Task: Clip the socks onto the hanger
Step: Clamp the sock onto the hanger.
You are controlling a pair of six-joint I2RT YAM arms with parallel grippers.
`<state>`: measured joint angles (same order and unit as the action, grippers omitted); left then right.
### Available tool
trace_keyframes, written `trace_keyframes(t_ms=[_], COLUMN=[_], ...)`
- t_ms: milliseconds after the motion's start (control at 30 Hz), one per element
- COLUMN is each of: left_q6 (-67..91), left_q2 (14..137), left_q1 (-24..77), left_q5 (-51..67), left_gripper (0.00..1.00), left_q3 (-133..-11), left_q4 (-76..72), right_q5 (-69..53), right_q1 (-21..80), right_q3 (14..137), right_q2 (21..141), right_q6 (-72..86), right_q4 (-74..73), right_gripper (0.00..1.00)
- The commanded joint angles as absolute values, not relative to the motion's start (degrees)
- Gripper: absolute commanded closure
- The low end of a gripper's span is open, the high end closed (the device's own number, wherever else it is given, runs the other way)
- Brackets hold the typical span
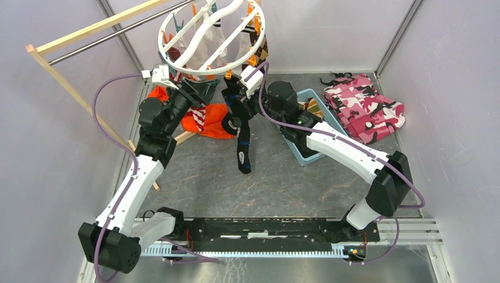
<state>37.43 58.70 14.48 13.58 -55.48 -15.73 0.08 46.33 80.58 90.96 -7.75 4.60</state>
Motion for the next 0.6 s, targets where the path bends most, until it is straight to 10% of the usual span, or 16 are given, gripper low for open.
trace_keyframes(t_ms=[0,567], left_q6=[31.49,32.92], left_q2=[60.02,63.06], left_q1=[14.24,14.24], left_q5=[11.69,8.41], left_gripper=[0.31,0.37], left_q3=[-54.95,-53.2], left_q4=[-22.45,-32.25], right_q5=[0.24,0.25], right_q1=[46.11,46.08], right_q3=[83.85,84.2], right_q2=[91.32,91.67], right_q6=[-7.21,-6.94], right_q4=[5.43,5.39], right_gripper=[1.0,1.0])
